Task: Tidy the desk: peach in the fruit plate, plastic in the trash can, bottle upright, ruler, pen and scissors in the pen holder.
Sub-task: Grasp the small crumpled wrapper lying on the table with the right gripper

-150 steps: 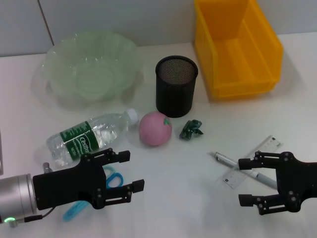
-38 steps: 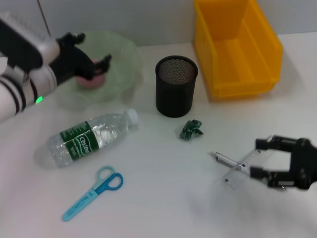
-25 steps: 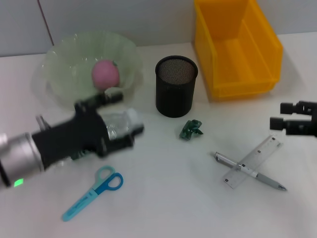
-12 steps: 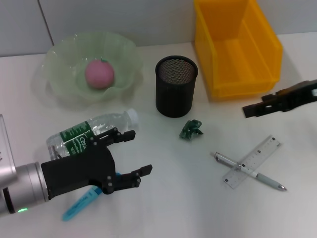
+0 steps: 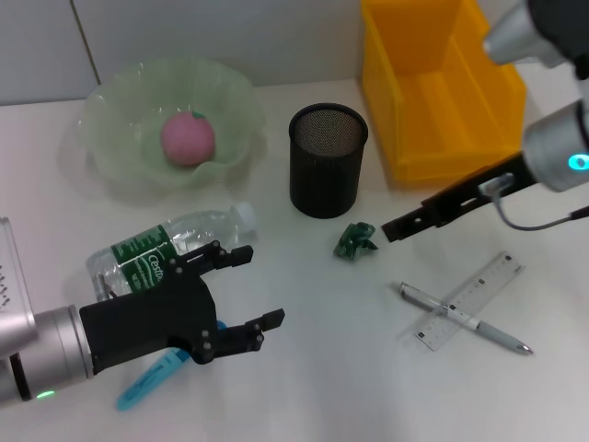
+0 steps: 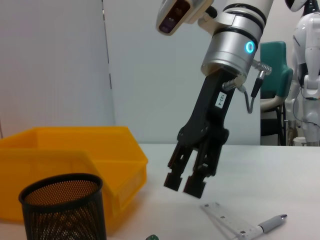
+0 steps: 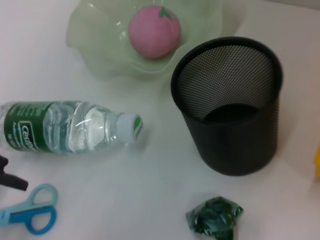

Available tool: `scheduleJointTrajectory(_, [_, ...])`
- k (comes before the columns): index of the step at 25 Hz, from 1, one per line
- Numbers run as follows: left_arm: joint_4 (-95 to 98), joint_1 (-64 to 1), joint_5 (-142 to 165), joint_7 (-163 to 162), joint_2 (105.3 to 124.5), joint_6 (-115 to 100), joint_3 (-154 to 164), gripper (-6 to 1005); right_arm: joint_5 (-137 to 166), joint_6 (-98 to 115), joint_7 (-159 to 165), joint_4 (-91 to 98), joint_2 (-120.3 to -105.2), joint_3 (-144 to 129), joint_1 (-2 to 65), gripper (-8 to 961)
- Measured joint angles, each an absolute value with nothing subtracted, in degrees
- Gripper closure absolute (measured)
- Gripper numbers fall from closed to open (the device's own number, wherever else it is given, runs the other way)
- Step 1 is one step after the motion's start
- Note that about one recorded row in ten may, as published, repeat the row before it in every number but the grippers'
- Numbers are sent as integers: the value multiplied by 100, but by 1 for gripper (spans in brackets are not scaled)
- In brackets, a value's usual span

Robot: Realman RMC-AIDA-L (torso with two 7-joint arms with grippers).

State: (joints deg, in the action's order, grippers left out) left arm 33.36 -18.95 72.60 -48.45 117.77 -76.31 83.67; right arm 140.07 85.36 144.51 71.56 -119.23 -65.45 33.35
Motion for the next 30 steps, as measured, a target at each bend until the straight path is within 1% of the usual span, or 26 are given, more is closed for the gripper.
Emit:
scheduleJointTrajectory(8, [3203, -1904, 7274, -4828, 11777, -7607, 8367, 168, 14225, 7629, 14784, 6346, -11926, -7130, 3682, 122])
scheduleJointTrajectory(23, [3109, -1925, 7278, -4741, 11772, -7593, 8367, 168, 14202, 7080, 14777, 5371, -11927, -7367, 4205, 123])
scheduleJointTrajectory(30, [3109, -1925, 7278, -4737, 11777, -7593, 8378, 168, 14196, 6913, 14773, 5083, -11927, -7498, 4349, 123])
